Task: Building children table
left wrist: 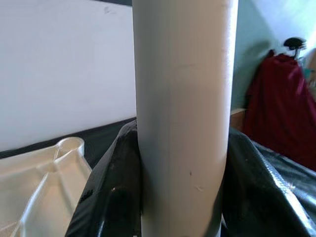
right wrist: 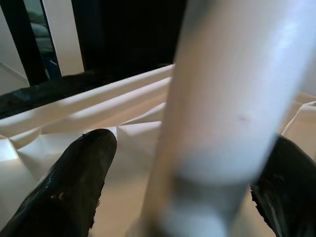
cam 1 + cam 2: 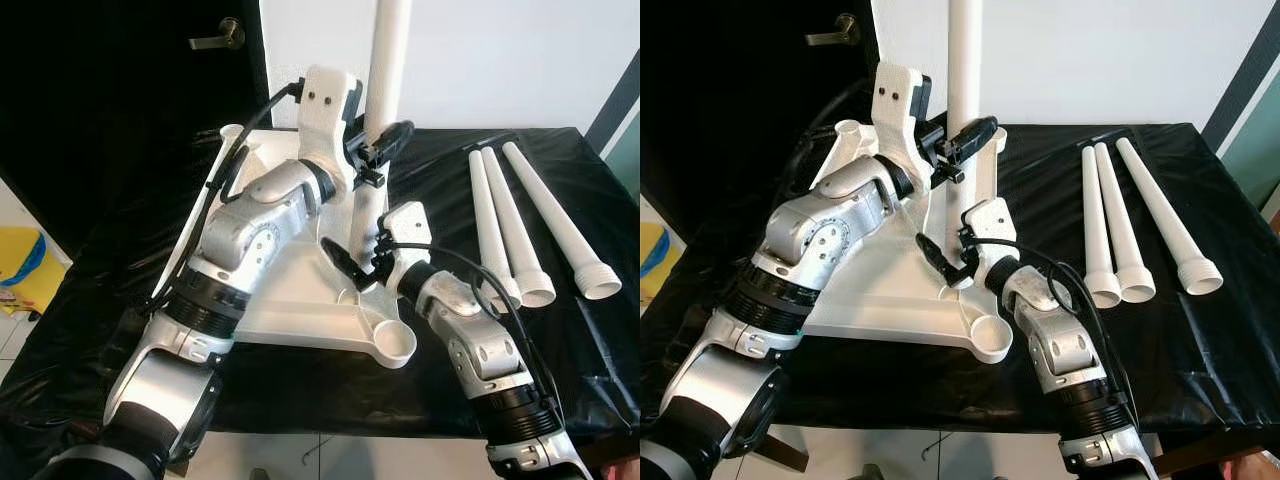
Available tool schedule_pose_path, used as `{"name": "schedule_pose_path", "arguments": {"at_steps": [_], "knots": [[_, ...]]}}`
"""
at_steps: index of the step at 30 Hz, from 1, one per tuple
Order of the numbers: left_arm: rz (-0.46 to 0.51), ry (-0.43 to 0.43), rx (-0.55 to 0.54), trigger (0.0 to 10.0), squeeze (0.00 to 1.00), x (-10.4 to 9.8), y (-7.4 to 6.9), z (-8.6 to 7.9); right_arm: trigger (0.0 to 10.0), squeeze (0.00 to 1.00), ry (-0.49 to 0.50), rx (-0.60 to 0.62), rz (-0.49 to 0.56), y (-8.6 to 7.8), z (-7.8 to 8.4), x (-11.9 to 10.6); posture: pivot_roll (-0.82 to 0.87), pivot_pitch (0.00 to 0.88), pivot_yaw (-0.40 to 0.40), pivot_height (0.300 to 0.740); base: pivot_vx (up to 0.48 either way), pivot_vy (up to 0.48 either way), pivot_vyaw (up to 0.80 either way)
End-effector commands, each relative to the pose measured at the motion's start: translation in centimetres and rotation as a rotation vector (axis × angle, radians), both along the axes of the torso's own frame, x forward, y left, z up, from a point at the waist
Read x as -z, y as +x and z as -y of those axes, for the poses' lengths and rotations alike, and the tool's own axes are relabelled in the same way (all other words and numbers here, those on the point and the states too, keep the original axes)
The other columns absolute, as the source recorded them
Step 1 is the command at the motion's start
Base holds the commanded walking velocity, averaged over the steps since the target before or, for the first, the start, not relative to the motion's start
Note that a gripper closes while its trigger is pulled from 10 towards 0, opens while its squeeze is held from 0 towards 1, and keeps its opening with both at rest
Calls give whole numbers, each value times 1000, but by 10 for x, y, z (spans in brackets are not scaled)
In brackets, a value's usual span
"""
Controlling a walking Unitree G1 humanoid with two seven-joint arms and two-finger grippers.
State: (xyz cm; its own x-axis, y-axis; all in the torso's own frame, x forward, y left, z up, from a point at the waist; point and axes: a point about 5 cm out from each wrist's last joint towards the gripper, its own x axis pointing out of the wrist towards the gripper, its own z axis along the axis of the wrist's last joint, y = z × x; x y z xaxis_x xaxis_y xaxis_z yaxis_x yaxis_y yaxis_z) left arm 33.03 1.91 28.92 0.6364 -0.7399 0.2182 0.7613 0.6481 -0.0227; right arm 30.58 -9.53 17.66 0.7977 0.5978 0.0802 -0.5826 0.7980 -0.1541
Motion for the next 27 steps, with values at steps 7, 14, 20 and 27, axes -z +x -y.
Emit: {"name": "schedule_pose_path", "arguments": {"at_steps": [7, 14, 20, 27], "knots": [[108, 56, 241, 10000, 0, -4, -18, 16, 8667, 0, -29, 15, -18, 5, -4, 0, 2, 0, -4, 740, 0, 0, 0], [130, 52, 250, 10000, 0, -5, -22, 18, 0, 0, -19, 71, -67, 9, 0, 4, 2, 0, -3, 740, 0, 0, 0], [142, 42, 256, 10000, 0, -8, -24, 20, 0, 0, -8, 113, -100, 12, 4, 9, 3, 0, -8, 740, 0, 0, 0], [146, 40, 273, 10000, 0, -8, -28, 22, 0, 0, 15, 142, -99, 13, 5, 7, 2, 0, -8, 740, 0, 0, 0]]}}
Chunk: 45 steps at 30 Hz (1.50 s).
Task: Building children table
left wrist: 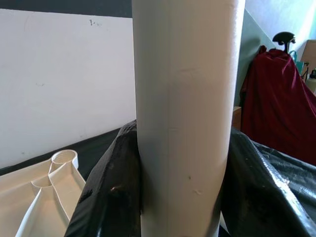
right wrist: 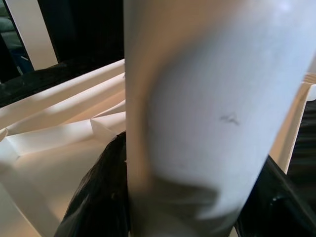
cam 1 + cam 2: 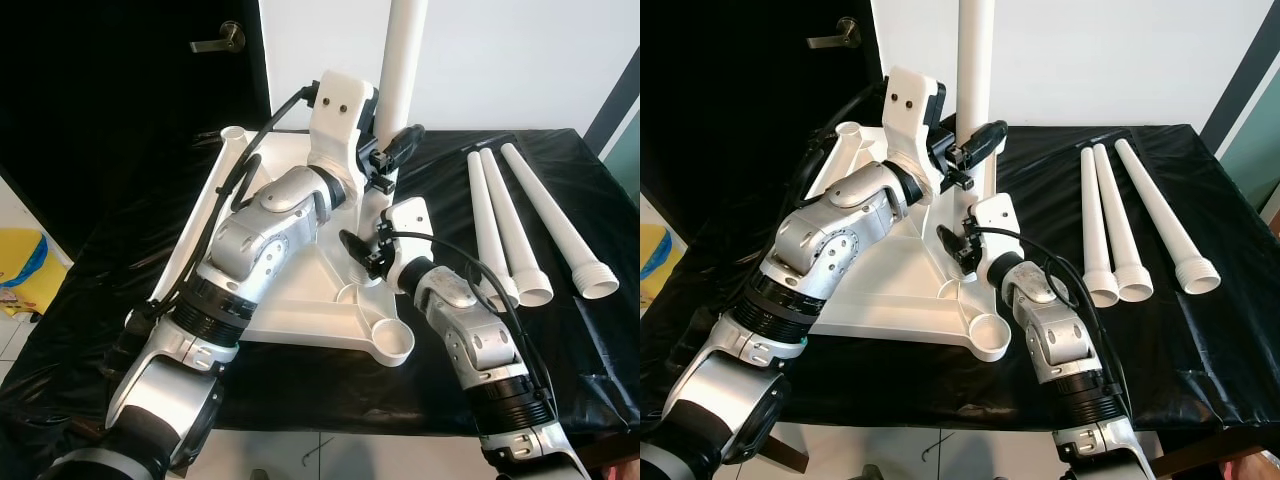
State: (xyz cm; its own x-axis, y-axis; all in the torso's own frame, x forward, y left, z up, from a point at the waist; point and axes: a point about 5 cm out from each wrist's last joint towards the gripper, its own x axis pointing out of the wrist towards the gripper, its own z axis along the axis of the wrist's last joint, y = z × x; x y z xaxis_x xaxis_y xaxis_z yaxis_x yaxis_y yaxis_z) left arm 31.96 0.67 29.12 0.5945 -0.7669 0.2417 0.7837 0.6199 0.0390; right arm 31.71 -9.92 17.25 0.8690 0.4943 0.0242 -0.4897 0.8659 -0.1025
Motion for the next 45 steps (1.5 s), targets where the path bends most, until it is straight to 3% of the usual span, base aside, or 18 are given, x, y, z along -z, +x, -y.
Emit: {"name": "schedule_pose_path", "arguments": {"at_steps": [1, 4, 5, 6, 7, 20, 21, 28, 38, 45], "knots": [[81, 25, 236, 10000, 0, -6, -17, 10, 0, 0, 3, 19, -24, 2, 1, 3, 2, 0, -8, 740, 0, 0, 0], [83, 29, 242, 10000, 0, -5, -18, 11, 0, 0, 13, 28, -28, 3, 2, 3, 2, 0, -8, 740, 0, 0, 0], [79, 22, 252, 10000, 408, -4, -20, 11, 10000, 0, 28, 44, -36, 4, 3, 2, 0, 0, -7, 740, 0, 0, 0], [79, 22, 252, 10000, 408, -4, -20, 11, 10000, 0, 28, 44, -36, 4, 3, 2, 0, 0, -7, 740, 0, 0, 0], [76, 10, 263, 10000, 1000, -4, -21, 11, 10000, 0, 42, 65, -44, 5, 5, 2, -1, 0, -8, 740, 0, 0, 0], [76, -16, 264, 10000, 1000, -5, -21, 10, 10000, 0, 86, 133, -69, 8, 11, 3, 1, 0, -13, 740, 0, 0, 0], [83, -20, 244, 10000, 0, -6, -20, 7, 10000, 0, 105, 182, -76, 10, 18, 3, 3, 0, -13, 740, 0, 0, 0], [99, -48, 117, 10000, 0, -1, -15, -9, 10000, 0, 158, 365, -29, 14, 44, -2, 2, 0, -5, 740, 0, 0, 0], [106, -43, 69, 10000, 0, 3, -15, -17, 10000, 0, 186, 402, 2, 12, 50, -5, 5, 0, -6, 740, 0, 0, 0], [107, 3, -11, 10000, 0, 23, -14, -30, 10000, 0, 205, 377, 40, 1, 48, -6, 5, 3, -5, 740, 0, 0, 0]]}}
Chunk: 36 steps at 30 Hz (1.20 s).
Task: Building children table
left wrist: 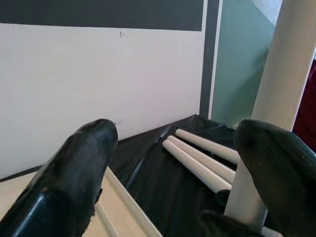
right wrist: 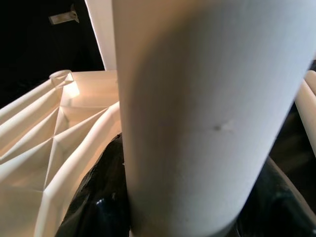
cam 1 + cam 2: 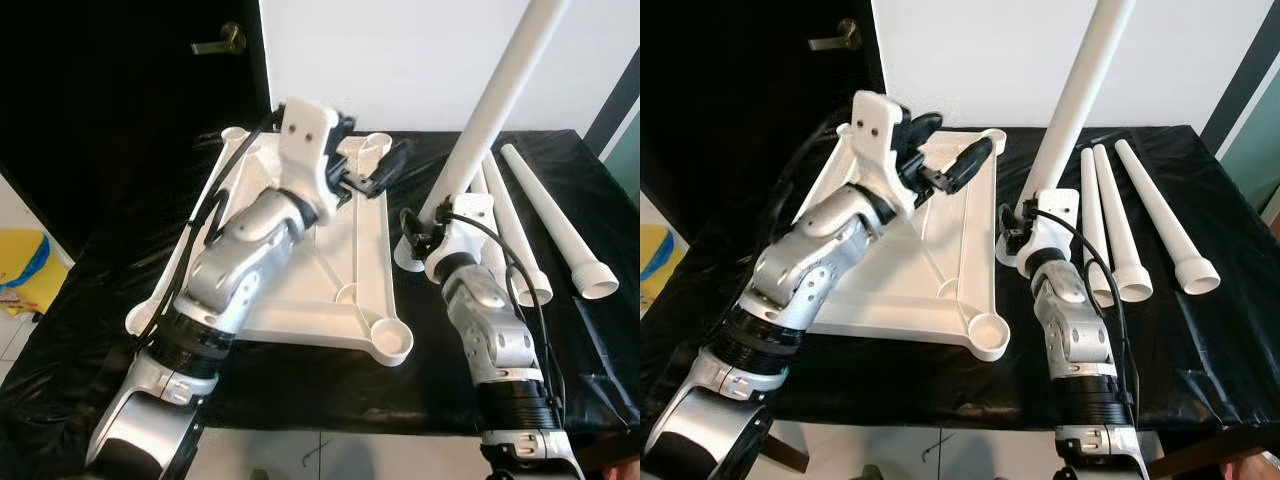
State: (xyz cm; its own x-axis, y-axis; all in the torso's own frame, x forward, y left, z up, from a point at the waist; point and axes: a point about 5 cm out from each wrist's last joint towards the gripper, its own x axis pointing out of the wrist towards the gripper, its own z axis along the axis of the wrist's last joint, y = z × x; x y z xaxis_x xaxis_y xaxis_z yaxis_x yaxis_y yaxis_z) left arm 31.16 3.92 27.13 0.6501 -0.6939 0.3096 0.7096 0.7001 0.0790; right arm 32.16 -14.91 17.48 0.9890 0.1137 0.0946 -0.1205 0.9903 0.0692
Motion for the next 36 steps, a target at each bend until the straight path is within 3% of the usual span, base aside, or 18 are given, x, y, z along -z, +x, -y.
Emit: {"name": "schedule_pose_path", "arguments": {"at_steps": [1, 4, 5, 12, 14, 16, 20, 23, 24, 26, 30, 31, 33, 36], "knots": [[29, 35, 93, 10000, 0, 3, -6, 2, 10000, 0, 13, -11, 30, -3, -2, -3, 5, 3, -5, 740, 0, 0, 0], [-18, 24, 58, 10000, 0, 20, -8, -6, 10000, 0, 45, -16, 49, -12, -1, -2, 7, 7, -2, 740, 0, 0, 0], [-49, 44, 18, 10000, 0, 36, -9, -13, 10000, 0, 65, -4, 69, -16, 2, -2, 6, 11, 1, 740, 0, 0, 0], [-99, 93, -19, 10000, 0, 59, -10, -22, 10000, 0, 69, 20, 83, -19, 7, -2, 6, 13, 1, 740, 0, 0, 0], [-121, 119, -29, 10000, 0, 69, -11, -24, 10000, 0, 70, 29, 92, -20, 9, -2, 3, 14, 2, 740, 0, 0, 0], [-142, 206, -29, 10000, 0, 89, -16, -31, 10000, 0, 70, 44, 103, -22, 14, -3, 3, 17, 4, 740, 0, 0, 0], [-141, 240, -30, 10000, 0, 96, -18, -33, 10000, 0, 70, 48, 107, -22, 16, -4, 3, 17, 4, 740, 0, 0, 0], [-138, 466, -41, 10000, 0, 128, -22, -42, 10000, 0, 79, 58, 129, -23, 21, -8, 2, 23, 2, 740, 0, 0, 0], [-138, 466, -41, 10000, 0, 128, -22, -42, 10000, 0, 79, 58, 129, -23, 21, -8, 2, 23, 2, 740, 0, 0, 0], [-132, 551, -44, 10000, 0, 140, -23, -43, 10000, 0, 80, 54, 137, -24, 21, -9, 1, 26, 1, 740, 0, 0, 0], [-130, 596, -50, 10000, 0, 146, -23, -44, 10000, 0, 81, 52, 140, -25, 21, -10, -2, 29, 0, 740, 0, 0, 0], [-119, 661, -80, 10000, 0, 153, -21, -46, 10000, 0, 80, 48, 143, -26, 21, -10, -4, 32, 0, 740, 0, 0, 0], [-119, 661, -80, 10000, 0, 153, -21, -46, 10000, 0, 80, 48, 143, -26, 21, -10, -4, 32, 0, 740, 0, 0, 0], [-110, 743, -129, 10000, 0, 163, -18, -50, 10000, 0, 82, 44, 147, -27, 21, -10, -7, 34, -2, 740, 0, 0, 0]]}}
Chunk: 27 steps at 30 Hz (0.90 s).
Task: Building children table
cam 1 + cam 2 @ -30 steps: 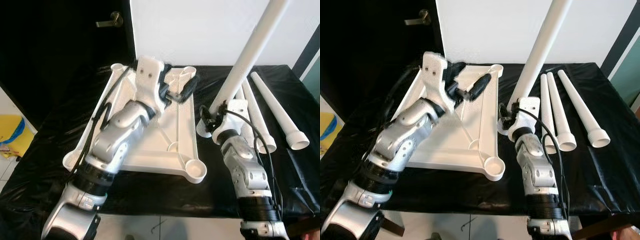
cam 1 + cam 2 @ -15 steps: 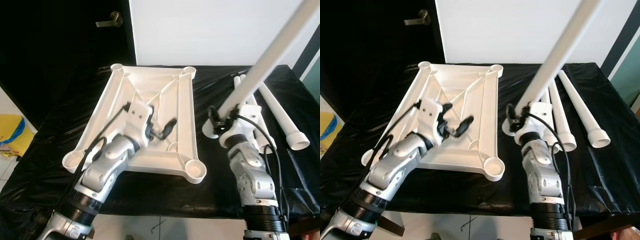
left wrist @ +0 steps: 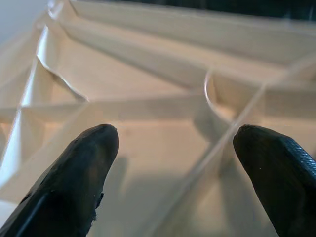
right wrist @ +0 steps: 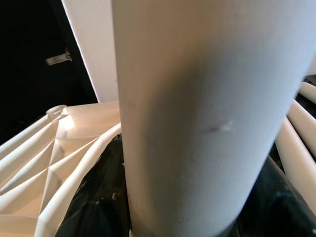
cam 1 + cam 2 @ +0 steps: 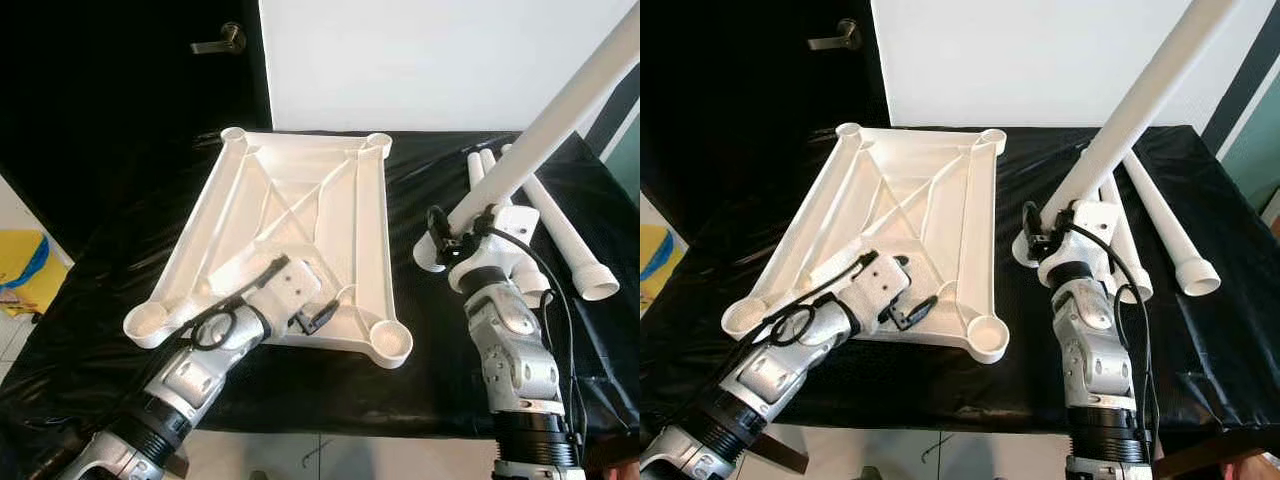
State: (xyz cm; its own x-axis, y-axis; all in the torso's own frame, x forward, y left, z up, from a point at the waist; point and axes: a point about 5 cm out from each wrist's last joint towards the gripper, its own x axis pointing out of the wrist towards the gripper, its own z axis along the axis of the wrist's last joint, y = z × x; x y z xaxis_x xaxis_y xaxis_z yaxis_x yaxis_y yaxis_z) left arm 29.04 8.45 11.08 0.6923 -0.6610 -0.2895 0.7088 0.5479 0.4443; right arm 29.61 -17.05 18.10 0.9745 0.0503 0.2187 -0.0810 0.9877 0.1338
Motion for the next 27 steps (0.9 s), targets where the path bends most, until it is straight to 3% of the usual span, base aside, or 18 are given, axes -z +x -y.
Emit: {"name": "schedule_pose_path", "arguments": {"at_steps": [1, 5, 9, 14, 18, 20, 24, 25, 26, 27], "knots": [[45, 37, -55, 10000, 0, 2, 3, -4, 10000, 0, 4, -7, 28, -2, 0, -4, -7, 34, -2, 740, 0, 0, 0], [96, 122, -49, 10000, 0, 7, 5, -1, 10000, 0, 5, -10, 28, -2, 0, -4, -6, 34, -6, 740, 0, 0, 0], [119, 150, -33, 10000, 0, 8, 6, 3, 10000, 0, 4, -12, 28, -2, -1, -4, -7, 33, -6, 740, 0, 0, 0], [166, 168, 40, 10000, 0, 6, 6, 32, 10000, 0, 4, -14, 30, -2, -1, -4, -10, 28, 0, 740, 0, 0, 0], [170, 164, 54, 10000, 0, 6, 5, 39, 10000, 0, 5, -14, 30, -2, -1, -5, -10, 28, 0, 740, 0, 0, 0], [176, 134, 82, 10000, 0, 2, 5, 53, 10000, 0, 2, -13, 32, -2, -1, -5, -23, 25, 10, 740, 0, 0, 0], [151, 77, 110, 10000, 0, -2, 3, 61, 10000, 0, -12, -6, 38, -4, 0, -5, -31, 25, 17, 740, 0, 0, 0], [74, -64, 118, 10000, 0, -12, 1, 60, 10000, 0, -34, 8, 46, -7, 1, -4, -33, 24, 20, 740, 0, 0, 0], [74, -64, 118, 10000, 0, -12, 1, 60, 10000, 0, -34, 8, 46, -7, 1, -4, -33, 24, 20, 740, 0, 0, 0], [52, -122, 123, 10000, 0, -17, 0, 59, 10000, 0, -48, 13, 53, -8, 2, -3, -34, 24, 21, 740, 0, 0, 0]]}}
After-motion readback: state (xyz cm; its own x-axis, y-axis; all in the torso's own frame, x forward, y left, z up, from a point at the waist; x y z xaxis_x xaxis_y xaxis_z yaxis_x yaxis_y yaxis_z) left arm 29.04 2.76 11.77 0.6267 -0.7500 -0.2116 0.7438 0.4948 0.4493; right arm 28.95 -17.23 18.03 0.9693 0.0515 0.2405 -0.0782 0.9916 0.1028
